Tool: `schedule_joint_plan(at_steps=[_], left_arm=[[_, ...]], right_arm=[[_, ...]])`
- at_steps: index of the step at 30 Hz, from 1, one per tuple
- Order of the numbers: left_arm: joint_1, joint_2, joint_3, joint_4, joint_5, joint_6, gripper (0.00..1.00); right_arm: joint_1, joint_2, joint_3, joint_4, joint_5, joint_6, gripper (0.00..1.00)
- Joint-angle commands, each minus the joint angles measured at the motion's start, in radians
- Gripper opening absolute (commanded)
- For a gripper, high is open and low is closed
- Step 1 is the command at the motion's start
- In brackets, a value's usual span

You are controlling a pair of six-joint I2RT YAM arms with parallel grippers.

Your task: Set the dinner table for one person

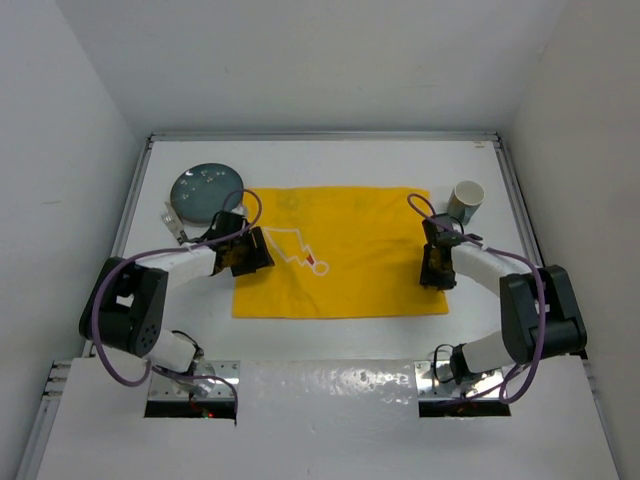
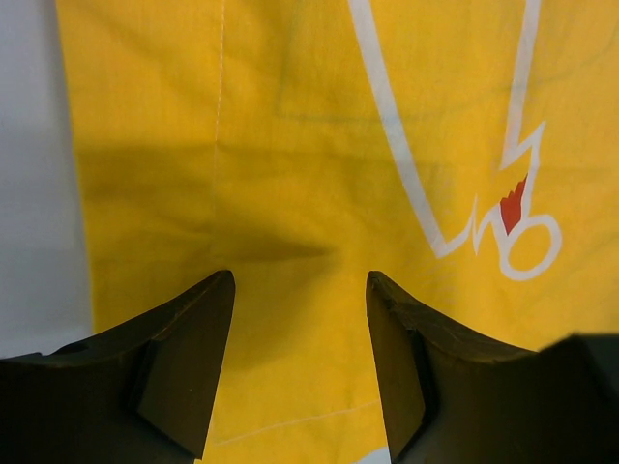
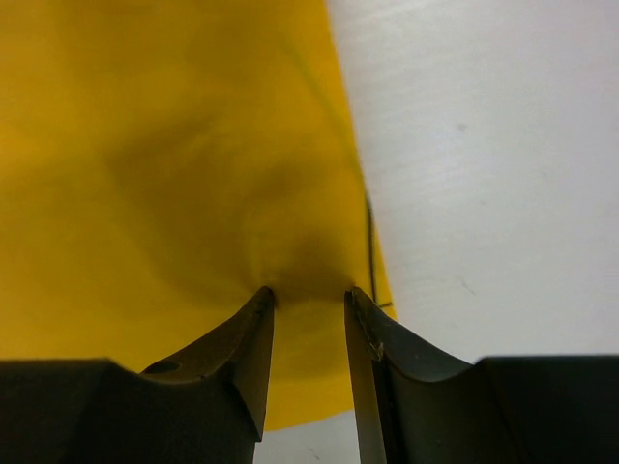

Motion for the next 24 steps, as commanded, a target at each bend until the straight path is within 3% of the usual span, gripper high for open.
schedule_joint_plan(at_steps=[1,20,24], left_arm=[[-0.002,-0.019,-0.085,-0.076,0.028,-0.042,0.56],[0.100,-0.190,-0.135,-0.206,0.071,0.011,0.56],[0.102,-0.233,-0.026,-0.246,0.068,0.030,0.58]], right_arm=[[-0.032,-0.019,-0.008,-0.132,0.068,0.052,0.36],[-0.063,-0.101,0.017,-0.241,0.167,0.113,0.36],[-0.061,-0.183,0.112,-0.218,0.144,0.055,0.39]])
